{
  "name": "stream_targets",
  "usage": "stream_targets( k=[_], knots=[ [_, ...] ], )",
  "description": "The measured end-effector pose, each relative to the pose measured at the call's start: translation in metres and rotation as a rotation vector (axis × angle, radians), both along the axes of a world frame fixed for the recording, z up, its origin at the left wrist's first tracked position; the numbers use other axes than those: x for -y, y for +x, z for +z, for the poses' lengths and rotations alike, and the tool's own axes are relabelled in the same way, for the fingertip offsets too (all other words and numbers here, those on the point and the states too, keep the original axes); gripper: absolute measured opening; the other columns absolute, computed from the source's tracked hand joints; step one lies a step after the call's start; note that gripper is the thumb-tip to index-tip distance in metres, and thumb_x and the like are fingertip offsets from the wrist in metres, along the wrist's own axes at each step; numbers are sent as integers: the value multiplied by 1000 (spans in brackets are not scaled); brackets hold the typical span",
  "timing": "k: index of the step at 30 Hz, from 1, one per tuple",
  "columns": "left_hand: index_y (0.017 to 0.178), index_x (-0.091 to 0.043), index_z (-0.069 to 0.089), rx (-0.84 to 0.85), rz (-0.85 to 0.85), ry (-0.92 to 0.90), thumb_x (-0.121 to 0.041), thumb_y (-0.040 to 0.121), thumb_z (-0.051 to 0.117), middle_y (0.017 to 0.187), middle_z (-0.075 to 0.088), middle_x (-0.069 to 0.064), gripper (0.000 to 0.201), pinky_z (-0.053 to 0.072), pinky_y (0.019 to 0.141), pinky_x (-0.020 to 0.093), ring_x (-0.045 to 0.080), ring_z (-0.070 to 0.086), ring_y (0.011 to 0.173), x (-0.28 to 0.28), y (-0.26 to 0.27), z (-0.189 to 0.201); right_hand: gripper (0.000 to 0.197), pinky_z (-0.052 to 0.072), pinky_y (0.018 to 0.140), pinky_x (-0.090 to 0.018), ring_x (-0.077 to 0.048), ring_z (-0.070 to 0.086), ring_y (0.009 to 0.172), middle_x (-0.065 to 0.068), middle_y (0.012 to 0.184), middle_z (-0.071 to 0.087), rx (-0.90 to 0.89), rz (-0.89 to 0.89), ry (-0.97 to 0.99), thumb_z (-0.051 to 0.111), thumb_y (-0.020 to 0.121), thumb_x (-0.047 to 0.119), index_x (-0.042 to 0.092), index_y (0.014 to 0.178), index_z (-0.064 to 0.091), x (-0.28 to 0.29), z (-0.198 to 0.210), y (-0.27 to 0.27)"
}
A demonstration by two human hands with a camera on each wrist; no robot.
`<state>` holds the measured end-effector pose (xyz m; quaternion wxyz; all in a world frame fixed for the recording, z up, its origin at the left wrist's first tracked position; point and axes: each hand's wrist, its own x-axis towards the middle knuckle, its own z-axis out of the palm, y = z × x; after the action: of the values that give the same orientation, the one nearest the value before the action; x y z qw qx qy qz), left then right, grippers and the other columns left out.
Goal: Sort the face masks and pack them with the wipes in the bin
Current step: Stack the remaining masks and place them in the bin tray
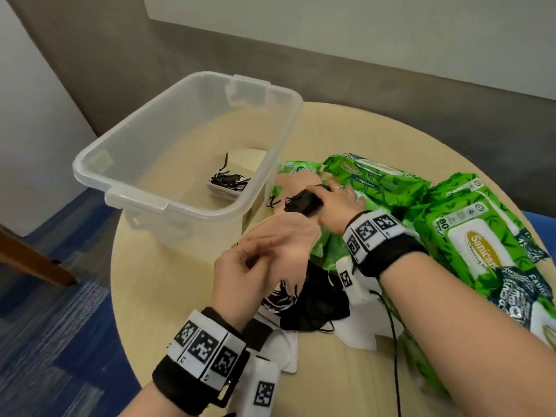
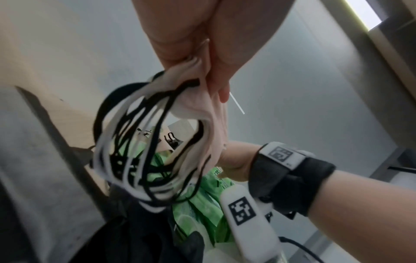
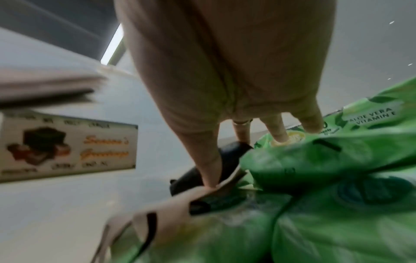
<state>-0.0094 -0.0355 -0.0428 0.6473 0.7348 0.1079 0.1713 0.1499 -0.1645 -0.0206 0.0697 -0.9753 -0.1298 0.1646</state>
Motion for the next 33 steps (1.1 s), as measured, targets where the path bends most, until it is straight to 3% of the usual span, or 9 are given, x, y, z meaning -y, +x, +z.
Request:
stream_targets(
  k=[5,9,15,17,20,23,25,30,33],
  knots=[
    [88,-24,73,14,-39,-34,11,82,56,91,69,-22,38,43,76,4,-10,62,91,-10,-19,-6,30,27,102,-43,-29,41,121,-7,127,51,169,-129,-91,42,94,19,28,118,59,-6,-14,4],
    [89,-21,72,20,-57,-47,11,82,56,93,70,-21,37,42,74,2,-13,61,89,-26,-36,-7,25,32,98,-41,-29,48,114,-8,117,59,291,-143,-94,46,93,15,20,113,62,-15,-7,-5],
    [89,-19,71,5,-56,-105,10,84,53,96,67,-14,35,43,71,3,-15,60,81,-42,-51,-3,23,38,75,-30,-32,56,102,-17,106,62,279,-230,459,58,89,20,4,106,59,-4,28,-48],
    [90,-16,72,18,-58,-124,6,84,56,98,68,-11,28,43,72,3,-14,60,81,-42,-53,0,23,45,82,-34,-30,58,101,-14,105,64,269,-221,703,61,87,16,5,107,58,1,38,-72],
    [90,-13,73,56,-48,-193,-5,85,62,97,72,-4,14,45,83,13,-4,63,92,-36,-57,9,25,51,87,-45,-29,63,94,-17,105,66,100,-230,1082,64,84,4,6,107,55,9,52,-115],
    [100,-10,72,93,-143,-291,-15,87,60,104,72,0,19,45,97,29,10,63,107,-26,-67,25,34,56,71,-38,-25,66,80,-20,99,66,-143,-194,1314,64,78,-6,6,107,50,11,63,-157],
    [109,-9,69,129,-234,-338,-15,88,57,111,70,0,25,45,99,28,10,61,112,-20,-76,35,44,57,69,-36,-26,67,80,-23,100,66,-222,-181,1357,66,73,-9,6,110,47,10,62,-176],
    [106,-2,69,142,-223,-383,-3,87,58,102,72,8,22,51,84,20,12,67,98,-15,-91,41,63,57,77,-40,-31,65,95,-23,110,61,-168,-153,1339,74,62,-7,24,110,49,9,53,-211],
    [105,-1,69,125,-196,-397,-1,87,56,100,73,9,22,52,77,17,11,67,92,-15,-98,40,88,49,89,-23,-18,47,119,-6,132,38,153,17,1082,85,58,13,51,121,38,15,47,-232]
  ],
)
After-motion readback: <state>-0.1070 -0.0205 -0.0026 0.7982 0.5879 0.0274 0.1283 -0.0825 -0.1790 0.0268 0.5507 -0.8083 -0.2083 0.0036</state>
